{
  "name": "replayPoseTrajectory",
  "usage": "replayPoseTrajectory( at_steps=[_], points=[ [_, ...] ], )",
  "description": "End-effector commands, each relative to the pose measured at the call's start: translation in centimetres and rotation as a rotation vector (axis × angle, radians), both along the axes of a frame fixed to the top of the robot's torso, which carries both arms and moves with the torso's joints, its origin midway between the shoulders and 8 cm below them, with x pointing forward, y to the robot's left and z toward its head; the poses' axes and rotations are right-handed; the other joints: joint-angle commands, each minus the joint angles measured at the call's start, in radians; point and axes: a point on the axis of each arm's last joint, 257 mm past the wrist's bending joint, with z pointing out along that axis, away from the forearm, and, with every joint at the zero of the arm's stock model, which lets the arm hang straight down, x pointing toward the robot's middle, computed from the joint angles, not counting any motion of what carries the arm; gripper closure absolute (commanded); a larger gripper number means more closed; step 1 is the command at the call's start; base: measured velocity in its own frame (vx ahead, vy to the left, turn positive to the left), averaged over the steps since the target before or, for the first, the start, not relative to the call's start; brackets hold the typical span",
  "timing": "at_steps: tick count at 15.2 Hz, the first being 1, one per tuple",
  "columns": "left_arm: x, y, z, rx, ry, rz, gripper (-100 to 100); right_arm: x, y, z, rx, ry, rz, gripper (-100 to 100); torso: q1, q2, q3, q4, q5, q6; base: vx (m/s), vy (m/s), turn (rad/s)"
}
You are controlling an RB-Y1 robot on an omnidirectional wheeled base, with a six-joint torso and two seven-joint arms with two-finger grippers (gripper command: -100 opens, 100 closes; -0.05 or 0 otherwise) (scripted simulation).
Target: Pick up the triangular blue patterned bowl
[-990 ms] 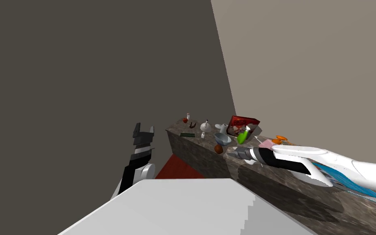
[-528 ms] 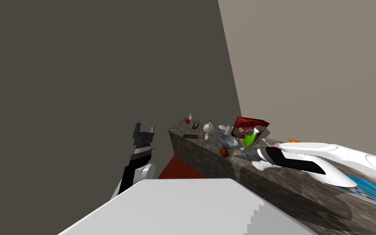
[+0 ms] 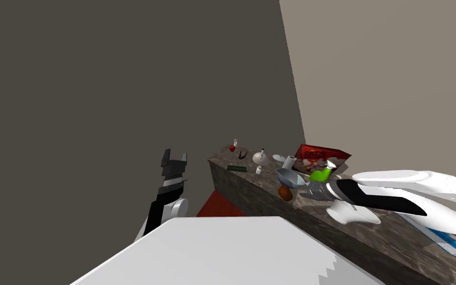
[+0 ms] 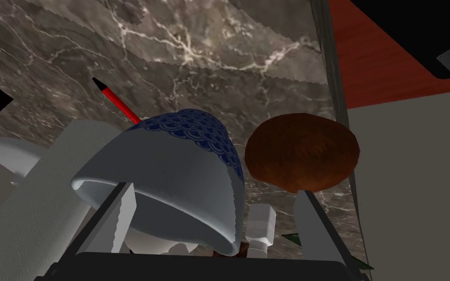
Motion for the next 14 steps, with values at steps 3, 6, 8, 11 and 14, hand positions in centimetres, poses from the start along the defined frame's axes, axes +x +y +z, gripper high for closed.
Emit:
replayPoseTrajectory(
  at_steps=[3,6,8,11,14],
  points=[
    [0.0,0.0,0.0,0.0,0.0,0.0,0,-2.7,-2.3,0.1,-0.057,0.065,-0.022,-100,0.003,-0.004,-0.003,-0.001,0.0,-0.003,0.165,0.152,0.116],
    [0.0,0.0,0.0,0.0,0.0,0.0,0,-4.5,-3.1,-0.2,-0.072,0.103,-0.036,-100,-0.001,-0.002,-0.002,-0.001,-0.002,-0.003,0.102,0.077,0.063],
    [0.0,0.0,0.0,0.0,0.0,0.0,0,-5.2,-3.3,-0.4,-0.075,0.117,-0.041,-100,-0.002,-0.002,-0.002,-0.001,-0.002,-0.003,0.104,0.075,0.079],
    [0.0,0.0,0.0,0.0,0.0,0.0,0,-5.3,-3.2,-0.5,-0.075,0.123,-0.042,-100,-0.004,-0.001,-0.001,-0.001,-0.003,-0.003,0.081,0.042,0.043],
    [0.0,0.0,0.0,0.0,0.0,0.0,0,-5.6,-3.9,-1.8,-0.071,0.115,-0.053,-100,-0.007,0.004,0.002,0.001,-0.004,-0.002,0.002,0.006,0.034]
  ],
)
